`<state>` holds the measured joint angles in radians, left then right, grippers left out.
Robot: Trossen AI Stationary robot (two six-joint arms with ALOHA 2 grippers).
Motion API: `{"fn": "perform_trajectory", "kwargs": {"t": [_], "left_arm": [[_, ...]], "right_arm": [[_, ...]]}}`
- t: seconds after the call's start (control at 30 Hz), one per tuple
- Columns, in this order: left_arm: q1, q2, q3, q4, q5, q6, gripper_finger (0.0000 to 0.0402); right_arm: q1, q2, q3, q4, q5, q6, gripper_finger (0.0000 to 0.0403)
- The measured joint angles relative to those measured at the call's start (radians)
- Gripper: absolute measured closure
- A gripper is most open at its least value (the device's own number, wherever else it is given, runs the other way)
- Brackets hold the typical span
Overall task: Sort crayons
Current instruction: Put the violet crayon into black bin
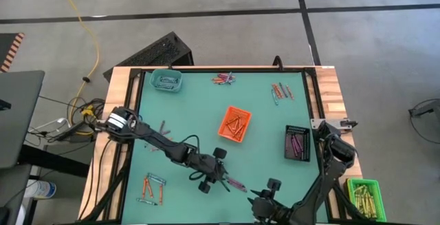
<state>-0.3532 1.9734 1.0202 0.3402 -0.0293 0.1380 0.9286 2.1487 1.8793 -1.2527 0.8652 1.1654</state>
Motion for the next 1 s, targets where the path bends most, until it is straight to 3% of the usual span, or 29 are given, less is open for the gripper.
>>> {"fn": "perform_trajectory", "kwargs": {"t": [0.13, 1.0], "left_arm": [[0.006, 0.054, 0.011, 0.026, -0.004, -0.016, 0.03], [0.021, 0.058, 0.045, -0.008, 0.026, 0.005, 0.0311]], "right_arm": [[-0.003, 0.0, 0.0, 0.015, 0.0, -0.014, 0.0278], [-0.002, 0.0, 0.0, 0.013, -0.003, -0.025, 0.0278]]}}
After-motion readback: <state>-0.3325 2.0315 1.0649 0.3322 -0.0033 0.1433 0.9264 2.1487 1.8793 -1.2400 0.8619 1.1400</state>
